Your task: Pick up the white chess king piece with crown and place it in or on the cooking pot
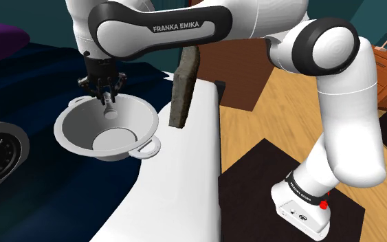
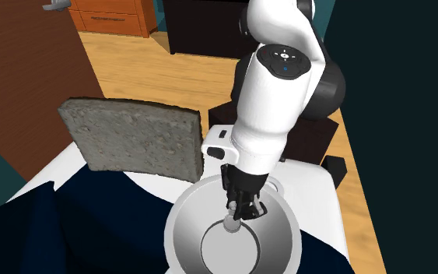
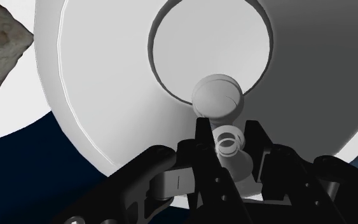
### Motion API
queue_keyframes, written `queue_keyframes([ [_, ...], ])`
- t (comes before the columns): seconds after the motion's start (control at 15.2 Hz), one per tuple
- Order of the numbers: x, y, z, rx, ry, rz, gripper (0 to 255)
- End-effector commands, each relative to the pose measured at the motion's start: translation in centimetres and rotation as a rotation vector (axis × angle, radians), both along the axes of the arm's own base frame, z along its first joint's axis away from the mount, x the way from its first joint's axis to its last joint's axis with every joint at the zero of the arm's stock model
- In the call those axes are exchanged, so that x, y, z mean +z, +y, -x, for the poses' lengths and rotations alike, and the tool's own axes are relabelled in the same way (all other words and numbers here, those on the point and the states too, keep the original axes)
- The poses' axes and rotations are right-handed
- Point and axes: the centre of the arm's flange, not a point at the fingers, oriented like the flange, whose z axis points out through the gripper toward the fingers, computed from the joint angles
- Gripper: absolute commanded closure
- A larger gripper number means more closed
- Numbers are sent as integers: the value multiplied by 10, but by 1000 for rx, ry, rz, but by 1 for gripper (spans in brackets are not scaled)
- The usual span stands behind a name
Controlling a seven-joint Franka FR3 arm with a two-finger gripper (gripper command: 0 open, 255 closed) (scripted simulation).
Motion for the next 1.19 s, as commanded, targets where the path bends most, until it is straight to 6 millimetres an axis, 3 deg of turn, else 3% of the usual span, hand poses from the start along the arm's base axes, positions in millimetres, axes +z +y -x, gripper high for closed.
queue_keyframes([
  [0.0,-10,-1,-1,0,0,0,255],
  [0.53,-15,-1,-1,0,0,0,255],
  [0.59,-15,-1,-1,0,0,0,0],
  [0.92,-15,-1,-1,0,0,0,0],
  [1.12,25,0,4,0,0,0,0],
])
